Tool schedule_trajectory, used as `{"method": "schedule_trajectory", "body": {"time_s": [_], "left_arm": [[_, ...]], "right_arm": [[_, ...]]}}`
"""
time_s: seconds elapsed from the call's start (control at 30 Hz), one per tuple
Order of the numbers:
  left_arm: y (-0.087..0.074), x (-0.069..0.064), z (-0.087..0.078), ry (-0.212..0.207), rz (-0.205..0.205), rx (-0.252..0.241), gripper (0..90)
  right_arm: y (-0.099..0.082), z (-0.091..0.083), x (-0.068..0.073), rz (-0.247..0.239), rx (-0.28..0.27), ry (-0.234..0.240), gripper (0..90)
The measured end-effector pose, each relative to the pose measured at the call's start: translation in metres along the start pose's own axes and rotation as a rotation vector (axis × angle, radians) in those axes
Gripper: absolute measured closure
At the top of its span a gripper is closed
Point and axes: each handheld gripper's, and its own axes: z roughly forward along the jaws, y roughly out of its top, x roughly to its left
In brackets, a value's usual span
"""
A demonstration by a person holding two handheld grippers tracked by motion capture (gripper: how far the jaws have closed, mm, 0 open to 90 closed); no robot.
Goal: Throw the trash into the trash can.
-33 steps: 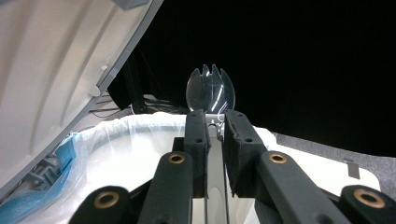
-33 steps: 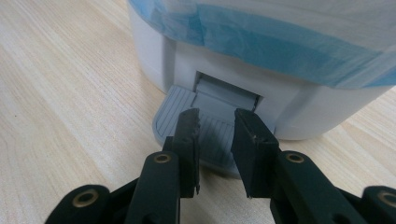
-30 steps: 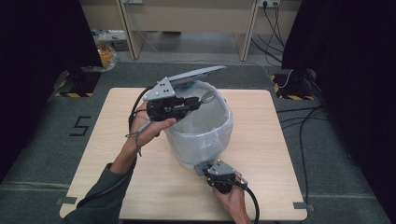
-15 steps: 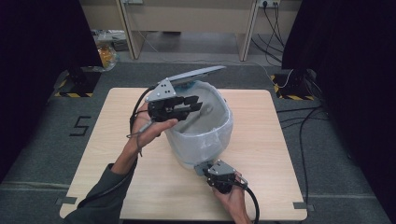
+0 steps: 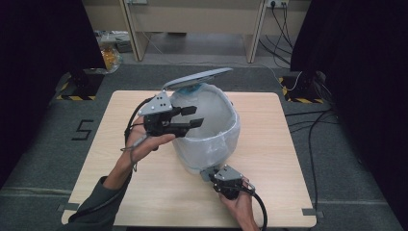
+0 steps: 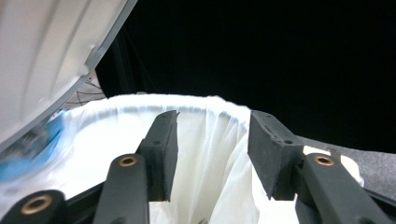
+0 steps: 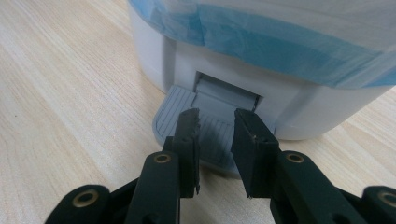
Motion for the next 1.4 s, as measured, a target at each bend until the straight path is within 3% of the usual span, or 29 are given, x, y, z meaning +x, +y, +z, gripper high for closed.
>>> {"method": "schedule_trajectory", "body": {"time_s": [0.43,0.93,1.1,1.3,1.4], "left_arm": [[-0.029,0.002,-0.041,0.041,-0.010,0.004,45.8],[-0.069,0.005,-0.064,0.053,-0.040,0.015,40.4],[-0.088,0.002,-0.068,0.066,-0.037,0.019,39.2],[-0.119,0.001,-0.069,0.073,-0.079,0.015,37.4],[-0.135,0.000,-0.066,0.067,-0.101,0.038,35.3]], "right_arm": [[0.000,0.000,0.000,-0.001,0.002,-0.003,71.0],[0.000,0.000,0.000,0.001,0.001,-0.002,70.9],[0.000,0.000,0.000,0.001,0.001,-0.003,70.9],[0.000,0.000,0.000,0.001,0.001,-0.002,70.9],[0.000,0.000,0.000,0.001,0.001,-0.001,70.9]]}}
